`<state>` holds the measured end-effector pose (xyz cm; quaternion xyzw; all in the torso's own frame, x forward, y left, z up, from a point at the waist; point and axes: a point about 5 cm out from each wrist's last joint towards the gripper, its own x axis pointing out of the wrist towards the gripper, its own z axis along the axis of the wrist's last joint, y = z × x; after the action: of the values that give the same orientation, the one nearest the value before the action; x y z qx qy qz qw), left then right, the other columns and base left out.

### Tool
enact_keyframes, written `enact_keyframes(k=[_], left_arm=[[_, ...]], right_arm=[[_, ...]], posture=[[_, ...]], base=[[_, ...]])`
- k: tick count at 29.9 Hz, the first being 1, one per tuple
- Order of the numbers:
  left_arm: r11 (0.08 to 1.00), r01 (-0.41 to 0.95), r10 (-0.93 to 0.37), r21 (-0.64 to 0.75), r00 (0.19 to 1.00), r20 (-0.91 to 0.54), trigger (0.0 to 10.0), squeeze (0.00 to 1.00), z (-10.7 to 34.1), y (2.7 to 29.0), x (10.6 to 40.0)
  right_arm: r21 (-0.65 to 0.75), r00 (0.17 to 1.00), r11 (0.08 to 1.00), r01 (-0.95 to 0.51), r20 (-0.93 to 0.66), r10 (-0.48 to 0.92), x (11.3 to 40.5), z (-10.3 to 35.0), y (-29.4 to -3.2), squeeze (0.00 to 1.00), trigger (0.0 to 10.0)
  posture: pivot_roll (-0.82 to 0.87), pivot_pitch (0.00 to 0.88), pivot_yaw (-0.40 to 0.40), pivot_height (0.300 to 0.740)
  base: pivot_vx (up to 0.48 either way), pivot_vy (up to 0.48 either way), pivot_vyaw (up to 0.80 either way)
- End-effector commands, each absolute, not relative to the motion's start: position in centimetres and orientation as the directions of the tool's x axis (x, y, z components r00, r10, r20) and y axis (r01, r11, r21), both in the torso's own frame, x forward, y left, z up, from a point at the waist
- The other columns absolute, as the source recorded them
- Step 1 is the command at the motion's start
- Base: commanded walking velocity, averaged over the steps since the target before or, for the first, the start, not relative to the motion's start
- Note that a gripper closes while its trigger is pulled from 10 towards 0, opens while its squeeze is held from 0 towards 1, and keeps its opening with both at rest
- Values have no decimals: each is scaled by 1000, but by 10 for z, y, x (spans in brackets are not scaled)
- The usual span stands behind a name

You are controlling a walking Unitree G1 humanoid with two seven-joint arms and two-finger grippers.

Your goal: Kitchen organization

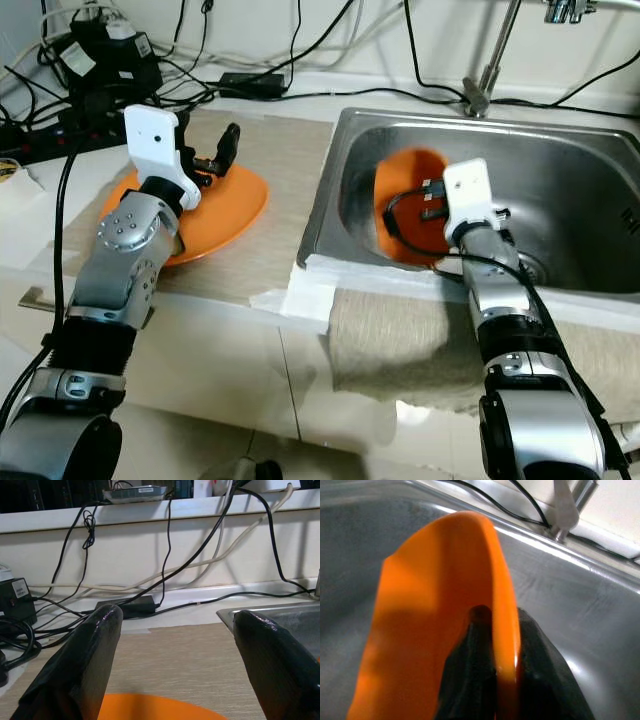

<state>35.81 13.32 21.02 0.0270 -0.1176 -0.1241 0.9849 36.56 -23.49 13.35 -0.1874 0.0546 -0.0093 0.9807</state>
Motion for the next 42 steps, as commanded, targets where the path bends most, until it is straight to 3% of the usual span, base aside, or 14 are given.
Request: enact_keyframes(k=[1, 2, 3, 15, 19, 24, 25, 26, 27, 34, 42], left_arm=[[968, 236, -250, 85, 938, 239, 10000, 0, 216, 136, 357], [968, 237, -251, 86, 938, 238, 10000, 0, 216, 136, 357], [967, 238, -252, 87, 938, 237, 10000, 0, 216, 136, 357], [964, 245, -262, 100, 938, 228, 10000, 0, 217, 136, 357], [963, 247, -265, 104, 938, 222, 10000, 0, 218, 135, 357], [961, 251, -269, 112, 943, 197, 10000, 0, 216, 135, 358], [961, 251, -270, 115, 943, 196, 10000, 0, 216, 135, 359], [961, 250, -270, 117, 943, 196, 10000, 0, 216, 134, 359], [961, 250, -269, 118, 943, 195, 10000, 0, 216, 134, 359], [969, 245, -248, 40, 959, 135, 10000, 0, 209, 135, 359], [977, 211, -209, 7, 963, 167, 10000, 0, 209, 135, 351]], right_arm=[[-378, 994, 926, -2, -98, -39, 367, 133, -233, 910, 3490], [-381, 993, 925, -2, -107, -41, 366, 131, -233, 1000, 8039], [-380, 993, 925, -5, -113, -41, 366, 129, -232, 1000, 9882], [-401, 991, 916, -24, -127, -29, 368, 123, -227, 1000, 10000], [-350, 996, 937, -2, -87, -30, 372, 132, -224, 1000, 10000], [-185, 998, 981, 56, -22, -61, 378, 148, -220, 1000, 10000], [-151, 998, 987, 62, -7, -64, 379, 152, -218, 149, 10000], [-130, 998, 989, 65, 2, -66, 379, 154, -216, 149, 10000], [-103, 998, 993, 65, 15, -64, 380, 157, -213, 0, 10000], [85, 991, 995, 48, 118, -58, 377, 178, -192, 0, 10000], [59, 952, 996, 64, 297, -79, 351, 194, -172, 0, 10000]], posture=[[-16, 0, 65, 740], [-16, 0, 67, 740], [-15, 0, 66, 740], [-14, 0, 67, 740], [-15, 0, 67, 740], [-16, 0, 67, 740], [-16, 0, 67, 740], [-16, 0, 67, 740], [-19, 0, 66, 740], [-19, 0, 60, 740], [-25, 0, 64, 740]], base=[[0, 0, 0], [0, 0, 0], [0, 0, 0], [0, 0, 0], [0, 0, 0], [0, 0, 0], [0, 0, 0], [0, 0, 0], [0, 0, 0], [0, 0, 0], [0, 0, 0]])
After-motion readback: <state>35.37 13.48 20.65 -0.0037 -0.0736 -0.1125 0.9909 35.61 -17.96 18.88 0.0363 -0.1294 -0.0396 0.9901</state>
